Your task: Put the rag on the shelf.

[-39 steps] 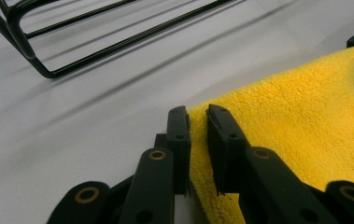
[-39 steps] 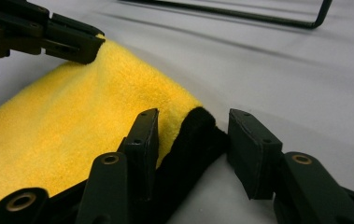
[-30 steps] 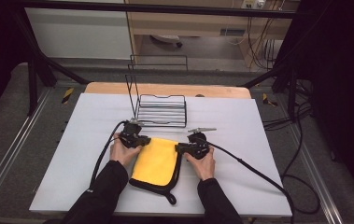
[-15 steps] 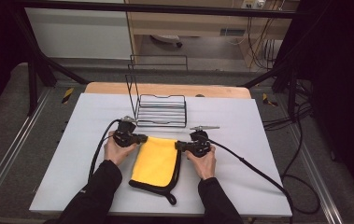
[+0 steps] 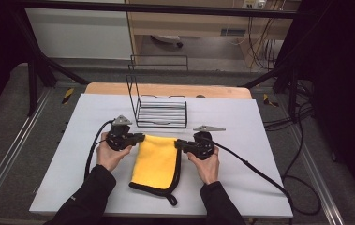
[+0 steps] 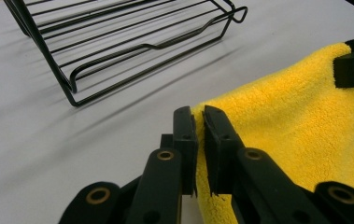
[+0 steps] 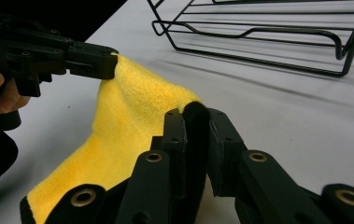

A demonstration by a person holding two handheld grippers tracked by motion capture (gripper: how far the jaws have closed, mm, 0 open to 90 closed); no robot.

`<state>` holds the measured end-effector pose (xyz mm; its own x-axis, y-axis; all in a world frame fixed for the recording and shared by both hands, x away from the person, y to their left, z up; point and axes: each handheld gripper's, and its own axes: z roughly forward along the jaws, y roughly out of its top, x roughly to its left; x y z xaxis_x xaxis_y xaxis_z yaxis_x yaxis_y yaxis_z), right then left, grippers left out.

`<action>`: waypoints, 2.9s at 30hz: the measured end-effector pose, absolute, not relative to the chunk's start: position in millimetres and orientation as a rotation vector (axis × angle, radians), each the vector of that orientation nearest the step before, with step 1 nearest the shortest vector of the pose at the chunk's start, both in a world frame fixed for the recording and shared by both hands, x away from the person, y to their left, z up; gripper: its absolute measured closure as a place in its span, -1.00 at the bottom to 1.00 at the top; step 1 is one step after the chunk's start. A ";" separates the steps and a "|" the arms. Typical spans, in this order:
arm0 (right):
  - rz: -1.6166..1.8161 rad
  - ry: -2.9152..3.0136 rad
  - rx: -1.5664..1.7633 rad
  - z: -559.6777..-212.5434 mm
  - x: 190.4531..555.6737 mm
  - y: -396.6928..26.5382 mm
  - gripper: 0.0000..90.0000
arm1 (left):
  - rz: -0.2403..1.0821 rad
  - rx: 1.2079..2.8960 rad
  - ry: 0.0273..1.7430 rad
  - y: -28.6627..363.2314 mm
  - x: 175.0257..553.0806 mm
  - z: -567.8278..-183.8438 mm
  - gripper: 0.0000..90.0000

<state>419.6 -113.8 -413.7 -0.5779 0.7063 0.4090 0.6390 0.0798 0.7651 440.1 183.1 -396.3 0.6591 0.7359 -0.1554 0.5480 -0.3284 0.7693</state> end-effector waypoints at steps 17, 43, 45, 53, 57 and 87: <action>1.588 2.217 1.255 -385.8 404.5 -117.0 0.77 | 0.358 1.956 0.934 186.8 413.4 -369.9 0.85; 1.656 2.099 1.071 -338.8 388.9 -125.9 0.77 | 0.477 1.830 0.872 179.0 387.4 -324.1 0.86; 1.656 2.090 1.055 -335.1 388.7 -126.3 0.78 | 0.488 1.814 0.870 178.0 387.0 -321.0 0.86; 1.693 2.019 0.987 -314.4 385.9 -131.6 0.78 | 0.543 1.733 0.825 174.0 384.6 -301.7 0.86; 1.701 1.970 0.952 -301.4 383.9 -133.4 0.78 | 0.566 1.707 0.809 171.7 384.5 -292.4 0.86; 1.745 1.711 0.797 -234.8 397.6 -127.0 0.78 | 0.697 1.476 0.717 169.5 405.7 -230.6 0.86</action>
